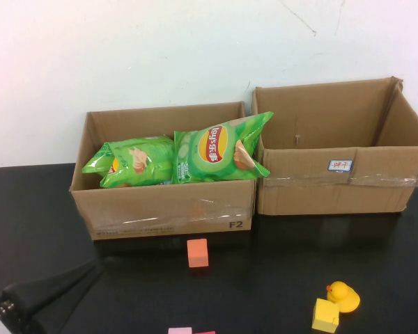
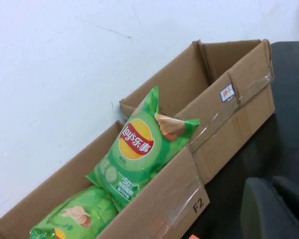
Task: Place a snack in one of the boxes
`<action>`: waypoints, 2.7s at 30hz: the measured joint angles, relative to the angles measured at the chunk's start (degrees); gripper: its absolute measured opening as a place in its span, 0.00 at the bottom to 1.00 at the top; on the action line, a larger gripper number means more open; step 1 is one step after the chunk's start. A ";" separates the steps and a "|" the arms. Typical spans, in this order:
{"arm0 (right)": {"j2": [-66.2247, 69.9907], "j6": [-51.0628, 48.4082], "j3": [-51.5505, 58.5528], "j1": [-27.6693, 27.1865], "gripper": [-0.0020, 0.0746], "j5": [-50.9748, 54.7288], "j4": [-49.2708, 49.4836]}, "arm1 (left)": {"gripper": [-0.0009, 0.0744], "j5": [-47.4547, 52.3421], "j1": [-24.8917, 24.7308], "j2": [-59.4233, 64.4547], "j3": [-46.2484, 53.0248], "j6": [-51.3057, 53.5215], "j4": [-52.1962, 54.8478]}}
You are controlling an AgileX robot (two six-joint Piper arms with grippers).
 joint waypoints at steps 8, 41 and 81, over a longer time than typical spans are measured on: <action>-0.97 0.00 5.15 0.00 0.02 0.00 2.18 | 0.01 1.41 0.00 0.00 1.34 0.00 0.08; -0.97 0.00 9.42 0.00 0.02 -0.24 2.40 | 0.01 6.10 39.13 -24.22 1.70 -13.51 -6.74; -0.97 0.00 9.51 0.00 0.02 -0.33 2.61 | 0.01 21.16 35.73 -29.38 17.97 -4.06 -24.00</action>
